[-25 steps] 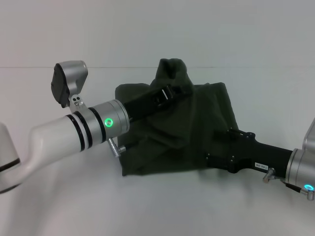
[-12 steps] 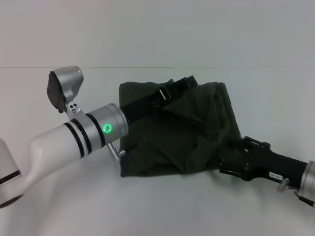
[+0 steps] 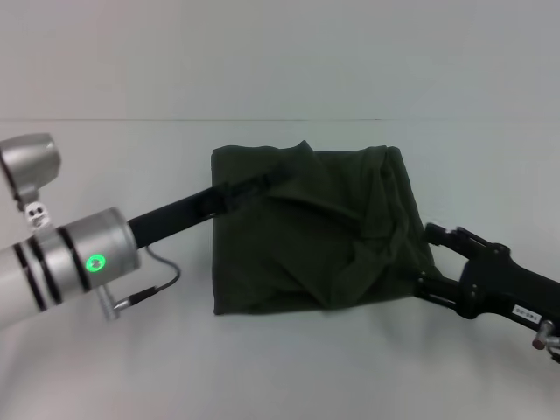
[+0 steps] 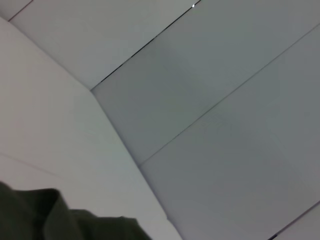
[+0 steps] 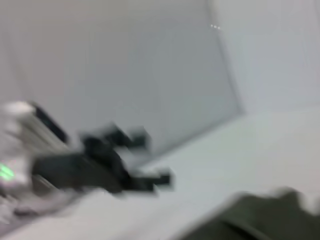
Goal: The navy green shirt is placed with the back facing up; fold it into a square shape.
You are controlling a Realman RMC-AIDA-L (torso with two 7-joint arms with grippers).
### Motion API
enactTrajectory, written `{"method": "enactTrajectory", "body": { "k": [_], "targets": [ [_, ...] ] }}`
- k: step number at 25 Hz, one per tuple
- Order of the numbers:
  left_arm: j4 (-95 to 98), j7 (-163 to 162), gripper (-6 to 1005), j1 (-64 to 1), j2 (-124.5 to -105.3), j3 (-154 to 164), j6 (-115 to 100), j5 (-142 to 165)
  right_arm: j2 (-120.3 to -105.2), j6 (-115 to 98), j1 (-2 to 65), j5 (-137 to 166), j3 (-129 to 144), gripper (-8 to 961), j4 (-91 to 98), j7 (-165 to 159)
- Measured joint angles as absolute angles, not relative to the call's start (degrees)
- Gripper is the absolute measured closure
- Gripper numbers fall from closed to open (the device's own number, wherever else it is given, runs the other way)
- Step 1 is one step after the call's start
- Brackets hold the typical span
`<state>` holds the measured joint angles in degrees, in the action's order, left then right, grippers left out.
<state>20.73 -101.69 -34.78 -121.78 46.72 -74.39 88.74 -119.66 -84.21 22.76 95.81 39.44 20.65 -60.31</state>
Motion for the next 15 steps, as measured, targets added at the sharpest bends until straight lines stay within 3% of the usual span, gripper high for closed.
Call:
{"method": "enactTrajectory", "body": {
  "k": [6,15],
  "targets": [
    [22.7,-101.0,80,-28.7,-119.98,47.4,-75.1,88.7,-120.21,-88.0,29.0,96.0,43.6,57,18.0,-60.5],
    [25.8,-99.7,80,-24.1,-118.18,45.5,-75.1,88.7,-120.63,-74.0,39.5,95.9,47.1,57,9.8,-61.1]
  ]
}}
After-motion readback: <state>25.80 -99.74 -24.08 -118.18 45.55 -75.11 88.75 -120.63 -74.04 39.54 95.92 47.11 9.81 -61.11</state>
